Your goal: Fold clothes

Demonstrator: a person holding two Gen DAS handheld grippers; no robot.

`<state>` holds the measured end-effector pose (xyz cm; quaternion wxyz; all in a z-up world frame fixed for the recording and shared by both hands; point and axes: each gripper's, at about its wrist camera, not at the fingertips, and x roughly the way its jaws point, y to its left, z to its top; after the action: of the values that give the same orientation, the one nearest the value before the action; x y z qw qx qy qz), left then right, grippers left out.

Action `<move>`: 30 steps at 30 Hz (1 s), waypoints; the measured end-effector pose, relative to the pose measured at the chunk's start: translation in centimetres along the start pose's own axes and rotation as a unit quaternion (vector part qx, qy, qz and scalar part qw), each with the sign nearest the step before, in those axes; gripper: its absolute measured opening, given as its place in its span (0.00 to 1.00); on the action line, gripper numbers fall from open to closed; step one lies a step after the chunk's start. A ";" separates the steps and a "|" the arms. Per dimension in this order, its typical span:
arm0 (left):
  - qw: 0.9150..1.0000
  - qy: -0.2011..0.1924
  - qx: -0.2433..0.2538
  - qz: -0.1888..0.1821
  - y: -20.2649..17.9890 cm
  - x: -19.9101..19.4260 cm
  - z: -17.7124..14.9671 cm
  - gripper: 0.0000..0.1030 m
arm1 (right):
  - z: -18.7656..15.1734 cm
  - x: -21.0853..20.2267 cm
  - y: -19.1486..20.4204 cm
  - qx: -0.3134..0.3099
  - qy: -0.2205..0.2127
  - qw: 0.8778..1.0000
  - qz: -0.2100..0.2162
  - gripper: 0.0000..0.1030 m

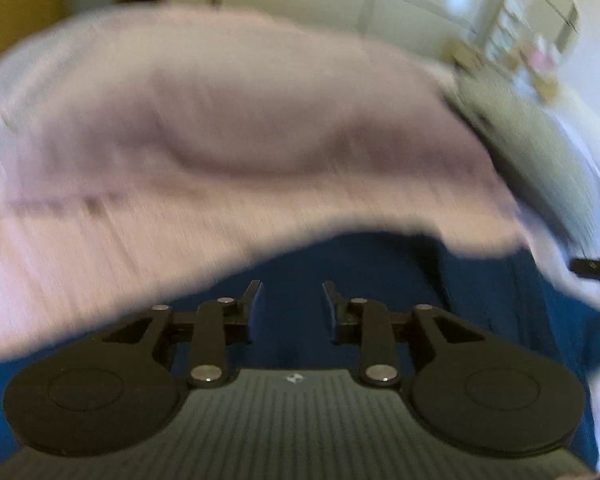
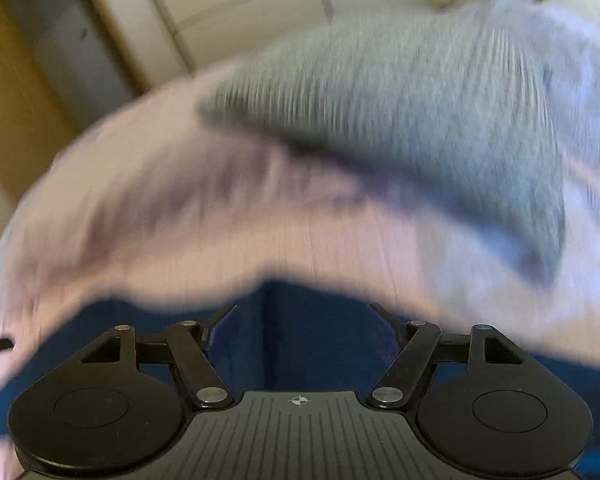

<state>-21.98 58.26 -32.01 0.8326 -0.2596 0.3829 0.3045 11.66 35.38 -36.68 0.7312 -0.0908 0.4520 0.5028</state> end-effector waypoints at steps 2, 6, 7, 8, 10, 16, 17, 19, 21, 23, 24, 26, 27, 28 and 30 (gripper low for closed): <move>0.999 0.030 0.001 -0.011 -1.1 -0.2 -2.5 0.24 | -2.7 -1.0 -0.7 -0.002 0.037 0.999 -0.003 0.70; 0.998 0.064 -0.025 -0.007 -1.9 -2.2 -7.5 0.24 | -8.1 -5.0 -2.6 0.058 0.075 0.995 -0.008 0.70; 0.997 0.071 -0.033 -0.003 -1.8 -2.8 -8.8 0.25 | -9.5 -6.3 -3.1 0.081 0.075 0.994 -0.006 0.70; 0.996 0.077 -0.045 0.000 -1.5 -3.8 -10.0 0.25 | -11.1 -7.9 -3.6 0.106 0.074 0.992 -0.006 0.70; 0.993 0.090 -0.070 0.006 -0.7 -5.8 -12.5 0.28 | -14.1 -10.8 -4.8 0.149 0.070 0.986 -0.008 0.70; 0.980 0.118 -0.153 -0.039 0.1 -11.2 -18.7 0.39 | -22.2 -15.1 -7.1 0.283 0.103 0.952 0.052 0.70; 0.980 0.119 -0.151 -0.044 -0.4 -11.2 -19.3 0.43 | -23.2 -15.0 -7.0 0.303 0.104 0.944 0.076 0.70; 0.980 0.120 -0.146 -0.053 -1.3 -11.1 -20.6 0.52 | -24.7 -14.2 -6.4 0.333 0.101 0.931 0.108 0.70; 0.980 0.124 -0.148 -0.049 -1.9 -10.0 -21.6 0.53 | -25.8 -13.7 -5.7 0.356 0.072 0.925 0.110 0.80; 0.978 0.121 -0.161 -0.060 -2.3 -9.4 -22.4 0.41 | -26.1 -13.2 -4.5 0.366 0.040 0.924 0.103 0.86; 0.975 0.120 -0.169 -0.076 -2.6 -9.3 -22.7 0.28 | -26.0 -13.1 -3.9 0.366 0.030 0.924 0.105 0.86; 0.975 0.121 -0.149 -0.114 -3.9 -9.8 -22.8 0.13 | -25.4 -12.9 -2.6 0.351 0.021 0.927 0.131 0.36; 0.976 0.120 -0.129 -0.130 -4.8 -10.3 -22.9 0.12 | -25.1 -13.0 -1.9 0.334 0.024 0.933 0.130 0.13; 0.972 0.127 -0.123 -0.158 -5.6 -10.9 -23.0 0.11 | -24.6 -13.3 -1.2 0.315 0.025 0.941 0.125 0.09; 0.958 0.146 -0.119 -0.215 -6.9 -12.4 -23.2 0.11 | -23.2 -14.6 -0.2 0.275 0.022 0.956 0.100 0.08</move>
<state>-34.71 34.33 -34.10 0.7766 -0.4744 0.3966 0.1209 -2.66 12.14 -39.02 0.6635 0.1488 0.5958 0.4273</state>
